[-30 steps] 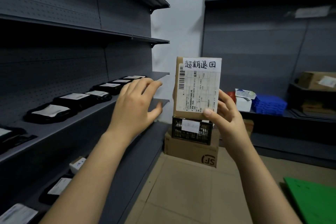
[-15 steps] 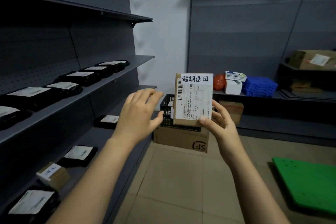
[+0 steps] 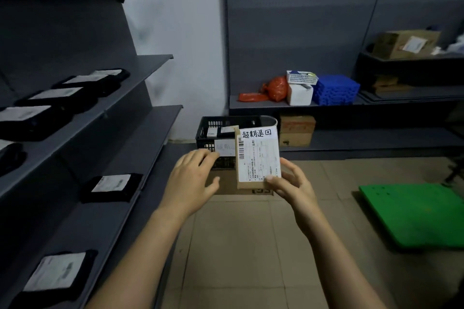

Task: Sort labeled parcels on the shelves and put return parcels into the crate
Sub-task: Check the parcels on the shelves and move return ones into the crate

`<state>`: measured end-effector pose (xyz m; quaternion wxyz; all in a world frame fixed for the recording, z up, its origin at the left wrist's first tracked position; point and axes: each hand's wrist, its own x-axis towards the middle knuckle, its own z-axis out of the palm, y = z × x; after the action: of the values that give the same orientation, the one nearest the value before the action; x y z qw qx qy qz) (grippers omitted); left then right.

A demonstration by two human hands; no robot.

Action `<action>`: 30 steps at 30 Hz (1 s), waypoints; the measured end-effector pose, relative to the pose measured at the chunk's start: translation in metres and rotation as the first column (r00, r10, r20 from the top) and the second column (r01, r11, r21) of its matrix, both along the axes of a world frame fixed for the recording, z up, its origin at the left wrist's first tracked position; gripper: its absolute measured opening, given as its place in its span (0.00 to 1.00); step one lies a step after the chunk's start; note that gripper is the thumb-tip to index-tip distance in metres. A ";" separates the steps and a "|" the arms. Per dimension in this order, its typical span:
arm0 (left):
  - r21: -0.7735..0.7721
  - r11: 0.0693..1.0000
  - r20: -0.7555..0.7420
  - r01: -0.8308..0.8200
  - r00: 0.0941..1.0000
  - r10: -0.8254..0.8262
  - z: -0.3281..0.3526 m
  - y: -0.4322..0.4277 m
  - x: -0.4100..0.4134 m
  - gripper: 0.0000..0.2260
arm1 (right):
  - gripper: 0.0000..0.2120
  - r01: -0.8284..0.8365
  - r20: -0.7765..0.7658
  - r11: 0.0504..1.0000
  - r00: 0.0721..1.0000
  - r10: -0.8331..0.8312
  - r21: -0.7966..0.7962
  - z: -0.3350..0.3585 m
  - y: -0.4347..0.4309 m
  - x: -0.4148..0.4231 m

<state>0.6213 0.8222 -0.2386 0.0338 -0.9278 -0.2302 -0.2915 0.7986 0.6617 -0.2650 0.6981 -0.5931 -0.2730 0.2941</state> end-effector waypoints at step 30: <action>-0.123 0.980 -0.048 -0.154 0.988 0.150 -0.060 0.310 0.325 0.21 | 0.26 -0.071 -0.104 0.983 0.993 0.054 -0.168 -0.053 0.331 0.351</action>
<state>0.9460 1.1327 -0.2984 0.0016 -0.9132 -0.3177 -0.2551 1.1492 0.9929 -0.3178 0.6476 -0.6266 -0.2303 0.3673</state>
